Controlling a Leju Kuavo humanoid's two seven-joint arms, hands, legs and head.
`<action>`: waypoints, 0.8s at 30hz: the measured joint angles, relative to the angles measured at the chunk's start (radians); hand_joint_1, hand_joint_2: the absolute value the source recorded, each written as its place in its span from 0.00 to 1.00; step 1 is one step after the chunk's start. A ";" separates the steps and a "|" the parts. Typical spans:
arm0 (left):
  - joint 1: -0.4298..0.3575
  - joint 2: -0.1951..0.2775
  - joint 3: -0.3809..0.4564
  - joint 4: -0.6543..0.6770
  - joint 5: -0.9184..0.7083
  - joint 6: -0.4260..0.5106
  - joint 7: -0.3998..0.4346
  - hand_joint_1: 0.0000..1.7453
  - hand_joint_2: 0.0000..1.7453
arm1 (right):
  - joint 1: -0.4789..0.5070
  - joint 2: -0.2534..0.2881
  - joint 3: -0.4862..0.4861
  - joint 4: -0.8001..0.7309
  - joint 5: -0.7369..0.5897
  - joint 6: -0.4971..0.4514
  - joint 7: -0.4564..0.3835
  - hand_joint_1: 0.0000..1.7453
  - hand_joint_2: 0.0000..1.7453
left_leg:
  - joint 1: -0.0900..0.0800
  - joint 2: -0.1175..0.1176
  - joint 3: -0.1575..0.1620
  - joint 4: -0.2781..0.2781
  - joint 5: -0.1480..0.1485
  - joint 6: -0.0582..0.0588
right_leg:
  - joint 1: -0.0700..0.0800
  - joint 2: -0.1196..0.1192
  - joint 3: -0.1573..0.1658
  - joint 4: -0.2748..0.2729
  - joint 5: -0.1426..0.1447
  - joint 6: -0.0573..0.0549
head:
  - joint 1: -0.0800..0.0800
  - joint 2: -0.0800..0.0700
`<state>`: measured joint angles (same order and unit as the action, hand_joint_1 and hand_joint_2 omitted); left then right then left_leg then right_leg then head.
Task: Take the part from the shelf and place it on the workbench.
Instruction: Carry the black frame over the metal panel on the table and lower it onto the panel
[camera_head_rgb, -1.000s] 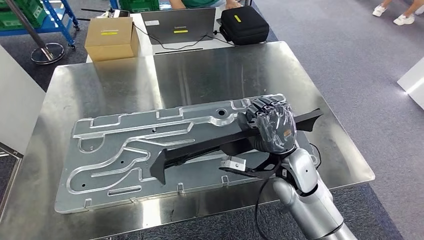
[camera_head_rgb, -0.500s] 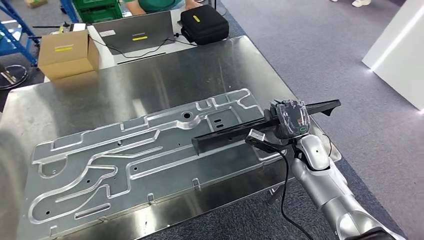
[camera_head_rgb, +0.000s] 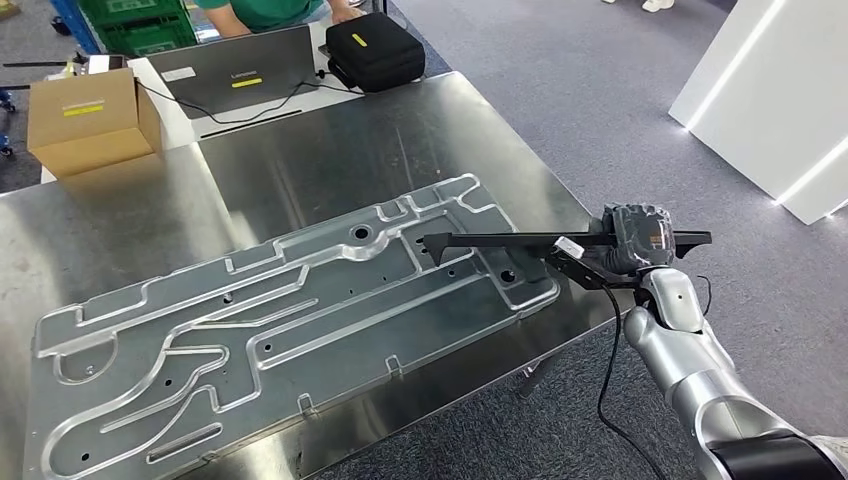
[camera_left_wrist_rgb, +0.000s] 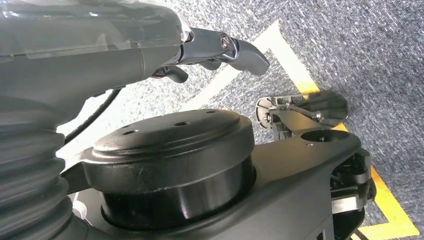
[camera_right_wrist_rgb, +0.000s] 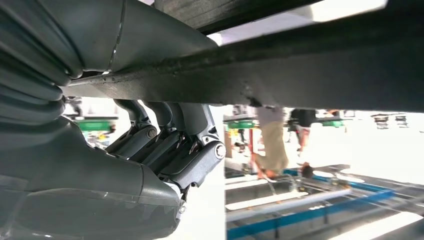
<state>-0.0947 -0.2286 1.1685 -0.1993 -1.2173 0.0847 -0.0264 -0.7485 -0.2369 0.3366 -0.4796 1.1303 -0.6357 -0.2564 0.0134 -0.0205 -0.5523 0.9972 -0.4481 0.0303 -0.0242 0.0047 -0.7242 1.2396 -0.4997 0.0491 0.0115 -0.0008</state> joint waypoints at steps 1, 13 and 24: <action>0.000 0.000 0.000 0.000 0.000 0.000 -0.002 0.00 1.00 | -0.004 -0.004 -0.004 0.008 -0.001 0.001 0.000 0.94 1.00 | 0.000 0.003 0.003 0.000 -0.002 -0.003 | 0.000 -0.002 0.038 -0.069 0.034 -0.001 | 0.000 0.000; 0.002 -0.003 0.000 0.000 0.000 -0.005 -0.030 0.00 1.00 | -0.020 -0.046 -0.045 0.052 -0.036 0.021 -0.018 0.94 1.00 | -0.002 0.014 -0.115 0.275 -0.149 -0.045 | 0.009 -0.004 0.131 -0.245 0.080 -0.057 | -0.004 0.000; 0.006 -0.003 0.001 0.000 0.002 -0.007 -0.040 0.00 1.00 | -0.018 -0.092 -0.142 0.076 -0.131 -0.009 -0.037 0.94 1.00 | -0.005 0.017 -0.011 0.016 -0.006 -0.006 | 0.008 0.001 0.113 -0.203 0.054 -0.012 | -0.001 0.000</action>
<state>-0.0891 -0.2317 1.1695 -0.1991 -1.2157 0.0775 -0.0660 -0.7668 -0.3293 0.1947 -0.4036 0.9992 -0.6450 -0.2936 0.0080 -0.0038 -0.5633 1.0129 -0.4539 0.0244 -0.0166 0.0058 -0.6115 1.0371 -0.4457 0.0368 0.0105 -0.0008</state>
